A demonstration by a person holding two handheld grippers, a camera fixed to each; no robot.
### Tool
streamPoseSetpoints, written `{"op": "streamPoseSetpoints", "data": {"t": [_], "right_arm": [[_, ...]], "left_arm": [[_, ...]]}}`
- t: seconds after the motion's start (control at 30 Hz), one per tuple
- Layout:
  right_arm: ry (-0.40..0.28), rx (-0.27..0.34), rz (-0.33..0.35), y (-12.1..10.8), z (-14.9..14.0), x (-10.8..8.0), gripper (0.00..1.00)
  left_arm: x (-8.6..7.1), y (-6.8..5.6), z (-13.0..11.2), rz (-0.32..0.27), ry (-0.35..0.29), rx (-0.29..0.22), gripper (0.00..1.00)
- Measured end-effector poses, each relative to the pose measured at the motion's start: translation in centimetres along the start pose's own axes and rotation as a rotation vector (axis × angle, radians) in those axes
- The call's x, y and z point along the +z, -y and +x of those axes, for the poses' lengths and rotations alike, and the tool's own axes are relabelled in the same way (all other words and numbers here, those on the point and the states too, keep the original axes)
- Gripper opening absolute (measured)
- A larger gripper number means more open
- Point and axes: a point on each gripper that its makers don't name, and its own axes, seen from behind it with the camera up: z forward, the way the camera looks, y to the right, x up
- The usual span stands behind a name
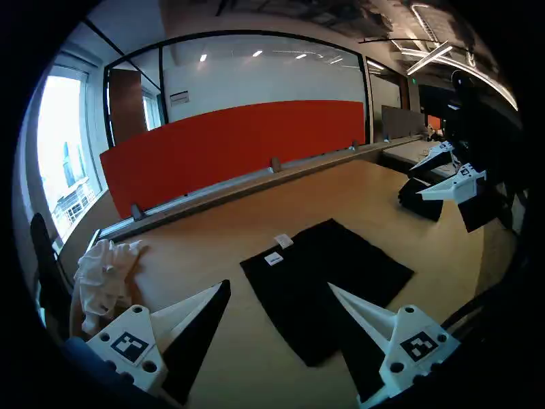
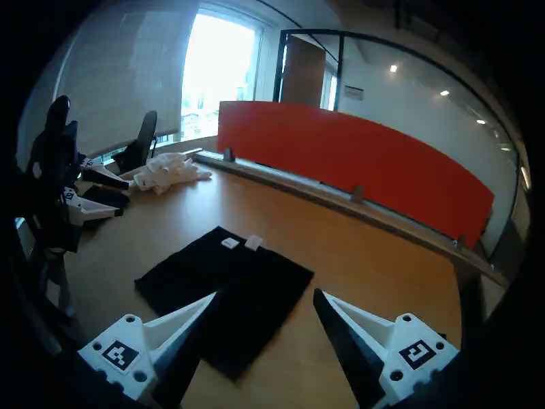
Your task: Fold towel
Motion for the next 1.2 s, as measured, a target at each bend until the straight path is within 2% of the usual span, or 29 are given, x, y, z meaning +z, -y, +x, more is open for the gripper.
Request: {"op": "streamPoseSetpoints", "data": {"t": [0.3, 0.6, 1.2], "right_arm": [[0.061, -0.009, 0.031, 1.4, -3.8, 2.1, 1.0], [0.113, -0.009, 0.047, 2.2, -7.0, 3.8, 1.0], [0.237, -0.035, 0.099, 4.3, -13.5, 5.2, 1.0]], "left_arm": [[1.7, -1.6, -3.6, -0.035, 0.065, -0.003, 0.95], [3.0, -2.8, -6.7, -0.07, 0.127, 0.021, 0.95], [4.9, -4.9, -13.2, -0.14, 0.263, 0.04, 0.95]]}}
